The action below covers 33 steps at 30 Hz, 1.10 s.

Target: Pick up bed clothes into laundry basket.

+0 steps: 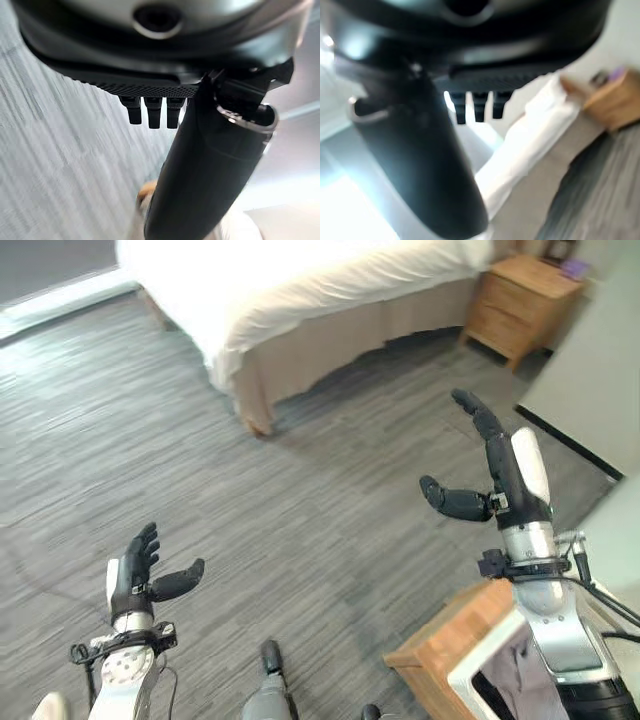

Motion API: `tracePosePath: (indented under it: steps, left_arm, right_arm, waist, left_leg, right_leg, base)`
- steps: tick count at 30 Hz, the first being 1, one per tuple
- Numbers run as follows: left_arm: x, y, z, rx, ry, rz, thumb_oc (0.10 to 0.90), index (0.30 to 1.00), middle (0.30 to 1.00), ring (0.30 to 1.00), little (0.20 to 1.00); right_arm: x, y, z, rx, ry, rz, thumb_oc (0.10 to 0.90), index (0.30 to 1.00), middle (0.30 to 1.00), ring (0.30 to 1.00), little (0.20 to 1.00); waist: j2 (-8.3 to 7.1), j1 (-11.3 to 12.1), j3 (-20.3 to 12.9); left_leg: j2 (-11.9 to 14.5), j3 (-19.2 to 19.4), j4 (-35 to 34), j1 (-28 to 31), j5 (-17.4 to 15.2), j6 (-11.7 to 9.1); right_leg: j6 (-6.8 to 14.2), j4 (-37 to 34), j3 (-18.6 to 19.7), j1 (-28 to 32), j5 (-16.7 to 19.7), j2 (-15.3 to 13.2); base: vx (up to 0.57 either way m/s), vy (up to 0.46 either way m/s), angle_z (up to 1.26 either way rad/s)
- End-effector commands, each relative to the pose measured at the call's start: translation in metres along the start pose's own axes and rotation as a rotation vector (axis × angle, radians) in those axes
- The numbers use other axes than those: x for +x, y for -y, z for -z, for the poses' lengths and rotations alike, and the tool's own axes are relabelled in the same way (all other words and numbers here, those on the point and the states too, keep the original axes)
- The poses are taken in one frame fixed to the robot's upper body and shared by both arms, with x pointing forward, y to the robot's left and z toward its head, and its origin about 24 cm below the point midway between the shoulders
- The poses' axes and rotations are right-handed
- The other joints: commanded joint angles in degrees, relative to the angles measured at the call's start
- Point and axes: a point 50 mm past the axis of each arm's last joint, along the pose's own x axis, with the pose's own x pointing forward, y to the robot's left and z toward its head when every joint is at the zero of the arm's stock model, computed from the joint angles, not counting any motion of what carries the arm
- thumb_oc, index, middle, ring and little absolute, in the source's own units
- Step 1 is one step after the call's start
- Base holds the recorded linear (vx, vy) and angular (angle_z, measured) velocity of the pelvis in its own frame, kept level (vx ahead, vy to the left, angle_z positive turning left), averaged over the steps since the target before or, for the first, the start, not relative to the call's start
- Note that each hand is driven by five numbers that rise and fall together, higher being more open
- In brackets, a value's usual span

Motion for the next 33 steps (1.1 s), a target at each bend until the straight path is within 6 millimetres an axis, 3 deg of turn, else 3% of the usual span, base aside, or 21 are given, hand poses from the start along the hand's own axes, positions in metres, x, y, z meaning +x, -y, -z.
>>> tracePosePath:
  steps: [1, 3, 5, 6, 7, 8, 9, 10, 11, 12, 15, 17, 19, 20, 23, 24, 25, 28, 29, 33]
  left_arm:
    - [0.020, -0.019, -0.060, -0.056, 0.288, -0.083, 0.800, 0.900, 0.900, 0.900, 0.900]
    - [0.018, -0.008, -0.057, -0.083, 0.276, -0.042, 0.800, 0.900, 0.900, 0.900, 0.900]
    - [0.013, -0.002, -0.056, -0.077, 0.276, -0.013, 0.800, 0.900, 0.900, 0.900, 0.900]
    - [0.010, 0.000, -0.054, -0.070, 0.268, 0.004, 0.800, 0.900, 0.900, 0.900, 0.900]
    - [0.007, 0.006, -0.051, -0.056, 0.256, 0.038, 0.800, 0.900, 0.900, 0.900, 0.900]
    - [0.006, 0.006, -0.050, -0.055, 0.254, 0.039, 0.800, 0.900, 0.900, 0.900, 0.900]
    - [0.006, 0.012, -0.055, -0.021, 0.270, 0.091, 0.800, 0.900, 0.900, 0.900, 0.900]
    - [0.006, 0.012, -0.054, -0.020, 0.268, 0.094, 0.800, 0.900, 0.900, 0.900, 0.900]
    - [0.007, 0.017, -0.059, -0.010, 0.288, 0.124, 0.800, 0.900, 0.900, 0.900, 0.900]
    - [0.012, 0.022, -0.067, 0.002, 0.320, 0.153, 0.800, 0.900, 0.900, 0.900, 0.900]
    - [0.021, 0.026, -0.083, 0.064, 0.377, 0.179, 0.800, 0.900, 0.900, 0.900, 0.900]
    - [0.029, 0.029, -0.090, 0.092, 0.398, 0.165, 0.800, 0.900, 0.900, 0.900, 0.900]
    - [0.033, 0.033, -0.090, 0.095, 0.396, 0.163, 0.800, 0.900, 0.900, 0.900, 0.900]
    - [0.035, 0.037, -0.092, 0.096, 0.401, 0.175, 0.800, 0.900, 0.900, 0.900, 0.900]
    - [0.035, 0.037, -0.095, 0.111, 0.421, 0.190, 0.800, 0.900, 0.900, 0.900, 0.900]
    - [0.034, 0.035, -0.095, 0.134, 0.426, 0.197, 0.800, 0.900, 0.900, 0.900, 0.900]
    - [0.033, 0.033, -0.094, 0.133, 0.422, 0.196, 0.800, 0.900, 0.900, 0.900, 0.900]
    - [0.032, 0.026, -0.090, 0.129, 0.409, 0.165, 0.800, 0.900, 0.900, 0.900, 0.900]
    - [0.031, 0.024, -0.088, 0.139, 0.405, 0.163, 0.800, 0.900, 0.900, 0.900, 0.900]
    - [0.024, 0.015, -0.064, 0.192, 0.323, 0.166, 0.800, 0.900, 0.900, 0.900, 0.900]
  right_arm:
    - [0.024, 0.031, -0.045, 0.023, 0.248, 0.209, 0.800, 0.900, 0.900, 0.900, 0.900]
    - [0.024, 0.029, -0.041, 0.015, 0.227, 0.191, 0.800, 0.900, 0.900, 0.900, 0.900]
    - [0.022, 0.027, -0.037, 0.005, 0.209, 0.185, 0.800, 0.900, 0.900, 0.900, 0.900]
    - [0.020, 0.026, -0.034, 0.002, 0.192, 0.180, 0.800, 0.900, 0.900, 0.900, 0.900]
    - [0.015, 0.021, -0.023, 0.018, 0.135, 0.167, 0.800, 0.900, 0.900, 0.900, 0.900]
    - [0.015, 0.021, -0.022, 0.018, 0.133, 0.165, 0.800, 0.900, 0.900, 0.900, 0.900]
    - [0.008, 0.019, -0.004, 0.001, 0.045, 0.160, 0.800, 0.900, 0.900, 0.900, 0.900]
    - [0.008, 0.019, -0.004, -0.001, 0.044, 0.160, 0.800, 0.900, 0.900, 0.900, 0.900]
    - [0.002, 0.011, 0.012, 0.000, -0.039, 0.133, 0.800, 0.900, 0.900, 0.900, 0.900]
    - [-0.004, 0.003, 0.035, -0.003, -0.148, 0.107, 0.800, 0.900, 0.900, 0.900, 0.900]
    - [-0.009, 0.000, 0.052, -0.037, -0.234, 0.071, 0.800, 0.900, 0.900, 0.900, 0.900]
    - [-0.006, -0.004, 0.055, -0.044, -0.252, 0.062, 0.800, 0.900, 0.900, 0.900, 0.900]
    - [-0.003, -0.005, 0.054, -0.048, -0.249, 0.066, 0.800, 0.900, 0.900, 0.900, 0.900]
    - [0.004, -0.009, 0.051, -0.055, -0.231, 0.069, 0.800, 0.900, 0.900, 0.900, 0.900]
    - [0.011, -0.009, 0.046, -0.063, -0.203, 0.082, 0.800, 0.900, 0.900, 0.900, 0.900]
    - [0.011, -0.008, 0.046, -0.074, -0.193, 0.067, 0.800, 0.900, 0.900, 0.900, 0.900]
    - [0.010, -0.008, 0.047, -0.071, -0.200, 0.061, 0.800, 0.900, 0.900, 0.900, 0.900]
    - [0.007, -0.007, 0.050, -0.072, -0.210, 0.033, 0.800, 0.900, 0.900, 0.900, 0.900]
    - [0.001, -0.007, 0.055, -0.073, -0.235, -0.001, 0.800, 0.900, 0.900, 0.900, 0.900]
    - [-0.032, -0.013, 0.074, -0.041, -0.347, -0.131, 0.800, 0.900, 0.900, 0.900, 0.900]
  waist:
    - [-1.98, -2.5, -2.9]
    - [-2.12, -3.9, -4.1]
    - [-1.63, -4.2, -4.4]
    - [-1.23, -4.4, -4.9]
    - [-0.59, -5.1, -5.8]
    - [-0.61, -5.2, -5.9]
    - [0.41, -6.0, -6.5]
    - [0.37, -6.1, -6.7]
    - [0.69, -6.1, -6.9]
    - [0.10, -6.2, -7.4]
    - [-0.88, -6.0, -6.5]
    - [-1.78, -6.6, -4.7]
    - [-2.00, -6.7, -4.3]
    - [-1.57, -6.5, -3.9]
    - [-1.27, -6.0, -3.6]
    - [-2.02, -5.3, -5.3]
    - [-2.58, -4.8, -6.1]
    - [-2.88, -3.9, -7.6]
    - [-3.37, -4.0, -7.7]
    - [-3.22, -4.1, -8.7]
  left_leg:
    - [5.4, -3.7, 14.4, -1.7, -14.6, -9.4]
    - [10.1, -0.7, 19.5, 4.2, -15.4, -9.9]
    - [10.4, -1.5, 19.0, 5.8, -15.3, -10.3]
    - [9.4, -1.8, 16.6, 8.0, -16.2, -10.5]
    - [7.0, -1.3, 12.3, 10.9, -19.0, -10.0]
    - [6.7, -1.3, 11.9, 11.1, -19.0, -9.8]
    - [4.7, -0.9, 2.5, 13.4, -20.1, -9.1]
    - [4.2, -0.9, 1.2, 13.8, -19.5, -8.9]
    - [4.0, -1.3, -2.0, 14.4, -18.7, -9.1]
    - [2.6, -2.8, -8.6, 15.1, -15.9, -9.0]
    - [1.1, -3.7, -12.0, 15.5, -15.1, -7.9]
    - [0.2, -4.2, -12.0, 15.0, -15.2, -6.7]
    - [-0.3, -4.0, -12.0, 14.4, -15.2, -6.1]
    - [-0.4, -4.4, -12.0, 14.0, -14.8, -5.2]
    - [-0.1, -3.8, -12.0, 12.8, -13.4, -4.5]
    - [-0.5, -4.9, -12.0, 12.3, -14.6, -4.9]
    - [-0.4, -4.0, -12.0, 11.7, -13.1, -5.2]
    - [-0.3, -3.7, -11.7, 12.2, -13.4, -6.1]
    - [-0.2, -2.5, -11.7, 11.8, -12.2, -6.2]
    - [0.7, -2.5, -11.8, 12.1, -12.4, -7.4]
  right_leg:
    - [-2.0, -2.0, -1.7, -2.7, -1.6, 1.9]
    - [-2.1, -2.1, -5.8, -4.1, -0.5, 1.1]
    - [-2.2, -2.2, -7.0, -4.2, -0.5, 1.3]
    - [-1.8, -2.5, -8.3, -4.7, 0.0, 1.1]
    - [-1.1, -2.6, -10.5, -5.8, 0.9, 0.6]
    - [-1.0, -2.6, -10.6, -5.7, 0.9, 0.4]
    - [0.2, -2.0, -12.6, -7.4, 2.1, -0.3]
    - [0.3, -2.0, -12.8, -7.5, 2.2, -0.5]
    - [0.9, -1.7, -13.5, -8.2, 3.0, -0.8]
    - [1.7, -0.4, -14.8, -9.6, 4.2, -1.4]
    - [3.6, 5.6, -14.1, -13.1, 4.5, -2.0]
    - [7.3, 13.0, -10.5, -17.8, 6.9, -3.3]
    - [8.4, 15.3, -7.7, -19.6, 6.2, -3.1]
    - [8.5, 17.7, -4.5, -20.1, 4.8, -3.2]
    - [6.4, 19.0, -3.1, -19.5, 4.9, -5.0]
    - [6.2, 11.7, -1.1, -13.6, 2.8, -6.0]
    - [5.9, 7.5, -1.8, -12.1, 3.9, -5.7]
    - [7.2, 1.9, -2.4, -9.3, 5.3, -5.9]
    - [7.1, 0.6, -2.2, -9.5, 7.8, -5.8]
    - [7.5, -3.5, -3.5, -7.5, 7.8, -5.3]
  base:
    - [-0.13, -0.050, 0.86]
    - [-0.14, -0.010, 0.83]
    - [-0.06, 0.036, 0.91]
    - [-0.13, 0.141, 0.56]
    - [-0.12, 0.150, 0.38]
    - [-0.18, 0.290, 0.40]
    - [-0.09, 0.206, 0.62]
    - [-0.14, 0.308, 0.65]
    - [-0.11, 0.237, 1.17]
    - [-0.14, 0.299, 1.10]
    - [-0.16, 0.203, 0.56]
    - [-0.20, 0.166, 0.15]
    - [-0.19, 0.107, -0.07]
    - [-0.28, 0.104, -0.15]
    - [-0.17, -0.027, -0.19]
    - [-0.05, -0.117, -0.18]
    - [0.01, -0.116, -0.07]
    - [0.03, -0.062, -0.08]
    - [-0.01, -0.110, -0.43]
    - [0.05, -0.047, -0.24]
